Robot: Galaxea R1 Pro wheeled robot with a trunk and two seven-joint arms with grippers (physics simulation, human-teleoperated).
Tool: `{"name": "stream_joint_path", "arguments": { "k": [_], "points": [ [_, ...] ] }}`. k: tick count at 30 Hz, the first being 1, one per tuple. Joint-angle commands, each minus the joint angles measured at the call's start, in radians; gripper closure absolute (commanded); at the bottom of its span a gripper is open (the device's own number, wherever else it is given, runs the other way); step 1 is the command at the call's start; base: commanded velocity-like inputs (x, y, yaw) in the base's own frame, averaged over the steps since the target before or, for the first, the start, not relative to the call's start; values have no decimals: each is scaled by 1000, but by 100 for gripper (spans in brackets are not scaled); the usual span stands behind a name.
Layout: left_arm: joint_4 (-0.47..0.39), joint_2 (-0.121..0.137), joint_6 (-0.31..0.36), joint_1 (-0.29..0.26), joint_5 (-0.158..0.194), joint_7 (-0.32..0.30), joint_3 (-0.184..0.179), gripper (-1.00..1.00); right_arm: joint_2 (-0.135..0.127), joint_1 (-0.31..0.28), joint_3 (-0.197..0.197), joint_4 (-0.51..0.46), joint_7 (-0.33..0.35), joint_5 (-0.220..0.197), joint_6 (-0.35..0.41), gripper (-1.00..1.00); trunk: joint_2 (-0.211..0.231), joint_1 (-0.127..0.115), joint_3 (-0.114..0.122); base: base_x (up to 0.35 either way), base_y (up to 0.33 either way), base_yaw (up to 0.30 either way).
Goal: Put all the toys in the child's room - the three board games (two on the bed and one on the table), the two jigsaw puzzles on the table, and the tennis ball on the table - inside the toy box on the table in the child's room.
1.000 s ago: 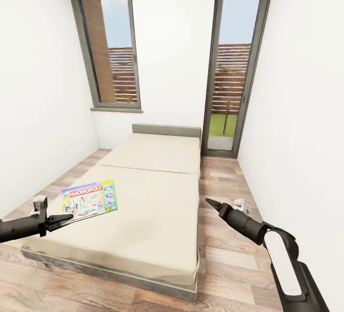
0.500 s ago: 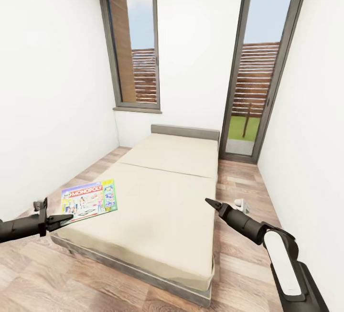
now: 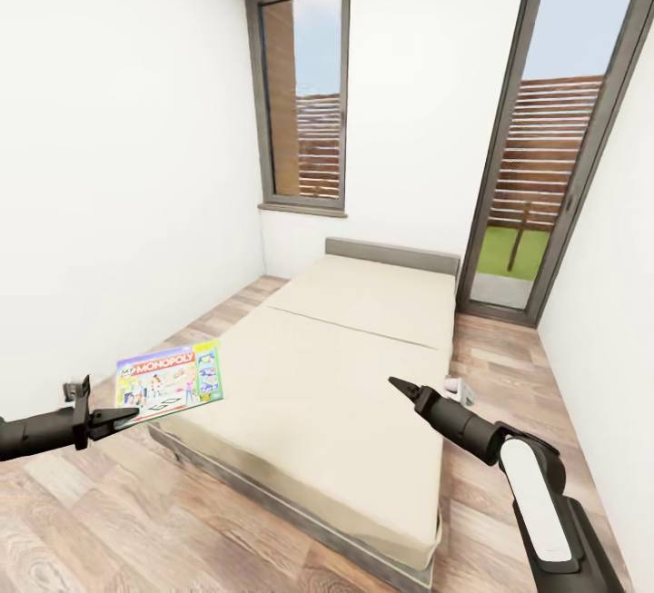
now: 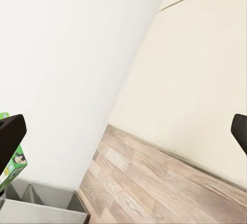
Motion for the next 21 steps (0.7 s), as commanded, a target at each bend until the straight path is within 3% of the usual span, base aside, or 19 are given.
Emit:
{"name": "stream_joint_path", "arguments": {
  "k": [1, 21],
  "points": [
    [0, 0, 10, -1, 1, -4, 0, 100, 1, -1, -3, 0, 8, 6, 6, -100, 7, -4, 2, 0, 0, 289],
    [2, 1, 10, 0, 1, -4, 1, 100, 1, -1, 0, 3, 8, 6, 5, -100, 147, -81, 65, 0, 0, 290]
  ]
}}
